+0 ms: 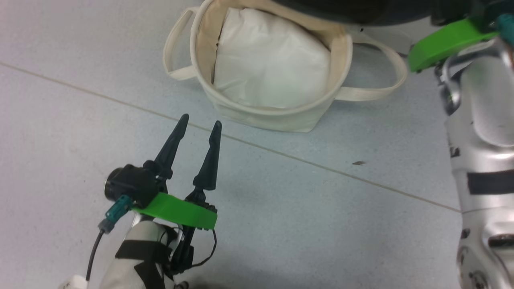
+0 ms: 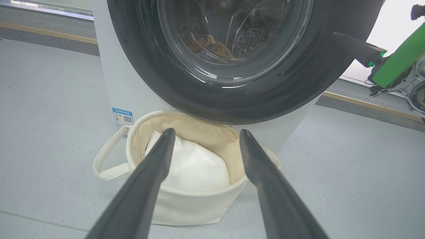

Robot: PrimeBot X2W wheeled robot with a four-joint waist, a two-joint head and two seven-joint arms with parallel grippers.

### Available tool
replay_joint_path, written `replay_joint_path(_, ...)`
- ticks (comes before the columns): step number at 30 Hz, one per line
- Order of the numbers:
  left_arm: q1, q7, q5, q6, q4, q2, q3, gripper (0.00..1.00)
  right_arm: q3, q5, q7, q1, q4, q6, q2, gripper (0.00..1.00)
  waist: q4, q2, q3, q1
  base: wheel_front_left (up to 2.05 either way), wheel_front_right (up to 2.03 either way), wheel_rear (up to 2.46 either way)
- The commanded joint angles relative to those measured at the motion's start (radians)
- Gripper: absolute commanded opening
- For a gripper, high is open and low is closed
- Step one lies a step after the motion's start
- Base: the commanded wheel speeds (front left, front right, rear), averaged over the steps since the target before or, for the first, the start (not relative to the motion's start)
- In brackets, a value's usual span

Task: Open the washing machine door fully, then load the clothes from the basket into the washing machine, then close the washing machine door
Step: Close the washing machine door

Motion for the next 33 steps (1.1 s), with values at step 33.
replay_joint_path(33, -0.046, -0.006, -0.044, 0.036, -0.011, 0.014, -0.004, 1.0, -0.115, -0.035, -0.005, -0.135, 0.02, 0.0, -0.017, 0.0, 0.032, 0.0, 0.033, -0.0002, 0.0, 0.0, 0.0)
